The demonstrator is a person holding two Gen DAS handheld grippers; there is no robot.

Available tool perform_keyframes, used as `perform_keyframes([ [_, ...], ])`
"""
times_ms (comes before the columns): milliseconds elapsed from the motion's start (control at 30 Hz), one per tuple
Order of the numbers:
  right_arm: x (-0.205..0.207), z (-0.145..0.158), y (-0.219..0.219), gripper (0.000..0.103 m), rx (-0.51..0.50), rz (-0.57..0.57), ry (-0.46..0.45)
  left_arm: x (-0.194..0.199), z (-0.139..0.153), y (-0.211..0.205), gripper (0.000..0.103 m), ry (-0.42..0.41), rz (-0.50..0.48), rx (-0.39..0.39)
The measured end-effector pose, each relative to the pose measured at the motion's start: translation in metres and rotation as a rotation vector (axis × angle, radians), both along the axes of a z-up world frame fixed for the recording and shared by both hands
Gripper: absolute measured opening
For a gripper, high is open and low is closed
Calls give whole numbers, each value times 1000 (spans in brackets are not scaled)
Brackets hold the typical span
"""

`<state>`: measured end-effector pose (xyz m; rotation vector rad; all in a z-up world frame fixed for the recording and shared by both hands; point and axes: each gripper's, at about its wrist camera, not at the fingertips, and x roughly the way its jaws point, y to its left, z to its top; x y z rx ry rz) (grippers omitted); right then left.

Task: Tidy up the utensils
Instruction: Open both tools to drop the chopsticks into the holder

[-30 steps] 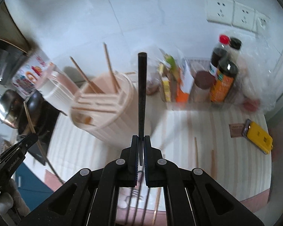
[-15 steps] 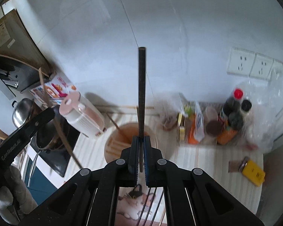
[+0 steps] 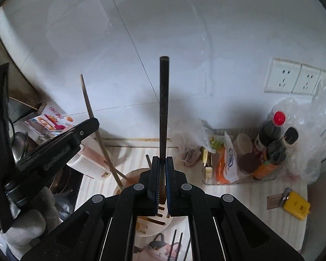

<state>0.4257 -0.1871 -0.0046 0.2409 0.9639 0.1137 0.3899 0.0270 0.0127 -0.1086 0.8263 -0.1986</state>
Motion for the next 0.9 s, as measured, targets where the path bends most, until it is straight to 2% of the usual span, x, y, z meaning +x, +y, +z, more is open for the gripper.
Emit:
perform_keyframes([
  [333,12,-35,-1,5,17,-16,56,21,-27,-7,4,7,3,39],
  [567,17,-49,-2,5,32,-15,96,20,-48,-8,4,90,-32,66],
  [733,22,-60,-2,8,75,3,153,11,-40,-1,10,152,-33,42],
  [800,20,-59,-4,25,86,-4,157,1,-30,5,25,148,-8,56],
  [833,18,-58,-6,38,90,-9,154,-4,-26,7,49,143,4,72],
  [867,16,-57,-8,45,91,-12,148,-11,-21,11,73,128,16,85],
  [900,11,-54,-11,48,85,-20,139,-19,-16,17,80,108,31,97],
])
